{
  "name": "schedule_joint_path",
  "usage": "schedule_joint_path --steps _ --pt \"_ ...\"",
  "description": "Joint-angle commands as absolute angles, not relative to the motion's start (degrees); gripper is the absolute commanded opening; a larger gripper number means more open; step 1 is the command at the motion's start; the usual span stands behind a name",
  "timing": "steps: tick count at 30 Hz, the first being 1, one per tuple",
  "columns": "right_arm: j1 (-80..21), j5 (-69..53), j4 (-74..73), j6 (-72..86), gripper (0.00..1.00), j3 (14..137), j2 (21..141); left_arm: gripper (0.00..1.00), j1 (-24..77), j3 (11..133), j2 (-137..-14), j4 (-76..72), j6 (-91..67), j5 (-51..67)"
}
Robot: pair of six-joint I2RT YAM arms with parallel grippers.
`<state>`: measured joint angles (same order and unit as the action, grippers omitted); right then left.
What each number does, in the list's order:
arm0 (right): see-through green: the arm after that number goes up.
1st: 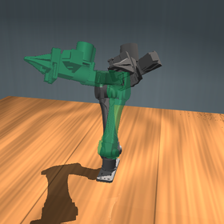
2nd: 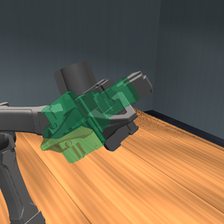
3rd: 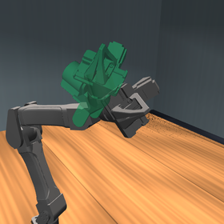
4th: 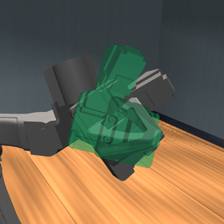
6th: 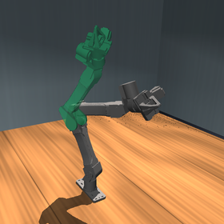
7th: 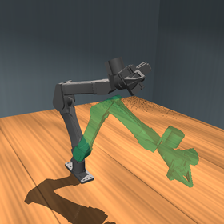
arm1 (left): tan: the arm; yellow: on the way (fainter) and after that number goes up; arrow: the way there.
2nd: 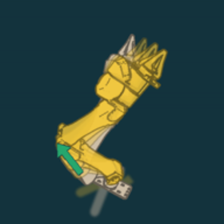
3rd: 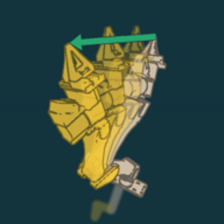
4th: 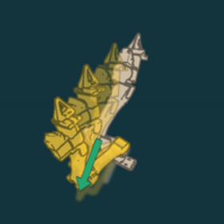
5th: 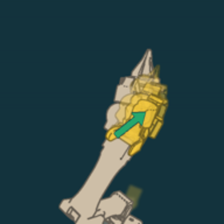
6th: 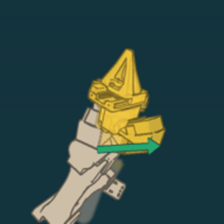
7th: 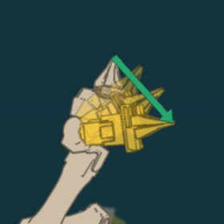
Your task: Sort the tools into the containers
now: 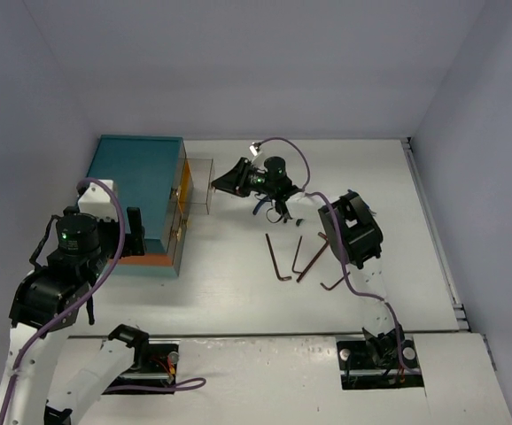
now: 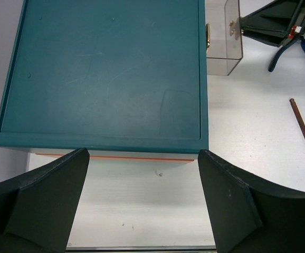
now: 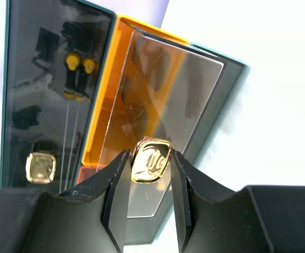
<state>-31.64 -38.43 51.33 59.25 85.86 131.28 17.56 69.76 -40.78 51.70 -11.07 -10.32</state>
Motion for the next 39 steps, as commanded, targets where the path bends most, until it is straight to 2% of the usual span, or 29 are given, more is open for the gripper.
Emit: schedule_joint_path --steps 1,18,21,23,26,29,33,39 --pt "-29.2 -42.7 57.1 55.5 0.01 83.8 124.4 0.81 17.5 71.9 -41.2 50.4 -10.7 -10.0" --pt "-26.7 -43.3 55.6 53.4 0.03 77.6 120.8 0.81 17.5 72.3 -41.6 50.3 -11.5 -10.2" --pt "-26.4 -43.7 55.0 52.2 0.10 76.8 119.7 0.81 17.5 72.5 -41.7 50.3 -11.9 -9.9" --pt "-26.3 -43.5 53.2 50.3 0.22 76.5 118.5 0.81 17.5 73.0 -41.8 50.3 -12.1 -9.7" --pt "-26.3 -41.8 48.3 47.0 0.33 76.1 116.5 0.81 17.5 73.9 -41.9 50.3 -12.1 -9.7" --pt "-26.3 -38.2 41.7 38.9 0.40 75.3 111.6 0.81 17.5 74.5 -42.2 50.4 -12.4 -9.5" --pt "-26.8 -26.2 23.0 25.9 0.42 74.9 104.2 0.81 17.5 74.7 -42.3 50.4 -12.8 -9.3" --pt "-29.3 -11.2 5.7 13.5 0.43 68.8 95.4 0.81 17.4 75.2 -42.9 50.7 -13.4 -9.7"
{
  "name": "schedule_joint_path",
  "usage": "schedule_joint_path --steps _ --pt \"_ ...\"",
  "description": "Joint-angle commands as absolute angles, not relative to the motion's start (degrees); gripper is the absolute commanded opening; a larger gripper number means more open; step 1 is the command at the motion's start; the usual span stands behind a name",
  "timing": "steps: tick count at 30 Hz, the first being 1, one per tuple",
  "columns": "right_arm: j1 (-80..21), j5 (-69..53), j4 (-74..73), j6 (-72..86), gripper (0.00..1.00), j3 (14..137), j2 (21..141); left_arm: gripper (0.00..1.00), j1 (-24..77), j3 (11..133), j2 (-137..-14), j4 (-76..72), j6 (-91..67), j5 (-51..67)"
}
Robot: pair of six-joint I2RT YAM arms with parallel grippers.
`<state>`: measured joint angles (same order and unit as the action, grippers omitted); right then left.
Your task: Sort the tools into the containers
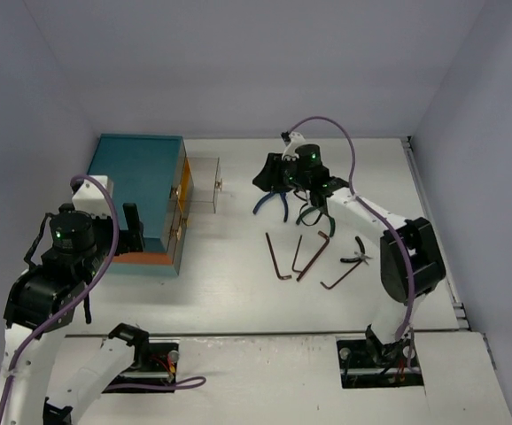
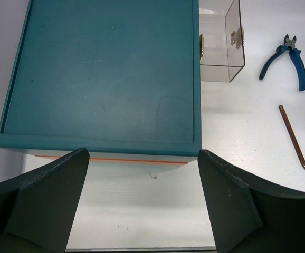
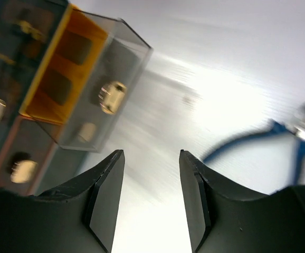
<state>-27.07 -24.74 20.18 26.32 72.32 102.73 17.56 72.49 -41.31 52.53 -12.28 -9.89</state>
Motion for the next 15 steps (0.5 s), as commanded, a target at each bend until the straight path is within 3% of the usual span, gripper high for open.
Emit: schedule_joint_path --steps 1,7,15 --pt "-30.2 -9.4 3.1 12.1 0.43 67.4 94.5 0.81 17.5 75.4 -43.1 50.8 -13.7 -9.8" --pt "-39.6 -1.5 -1.8 13.6 0.43 59.4 90.4 0.81 17.5 76.3 -43.3 51.0 -15.4 -9.2" --pt "-46.0 2.6 -1.7 19.7 0.42 55.5 93.9 0.81 18.2 75.4 -42.5 51.1 -16.8 -7.5"
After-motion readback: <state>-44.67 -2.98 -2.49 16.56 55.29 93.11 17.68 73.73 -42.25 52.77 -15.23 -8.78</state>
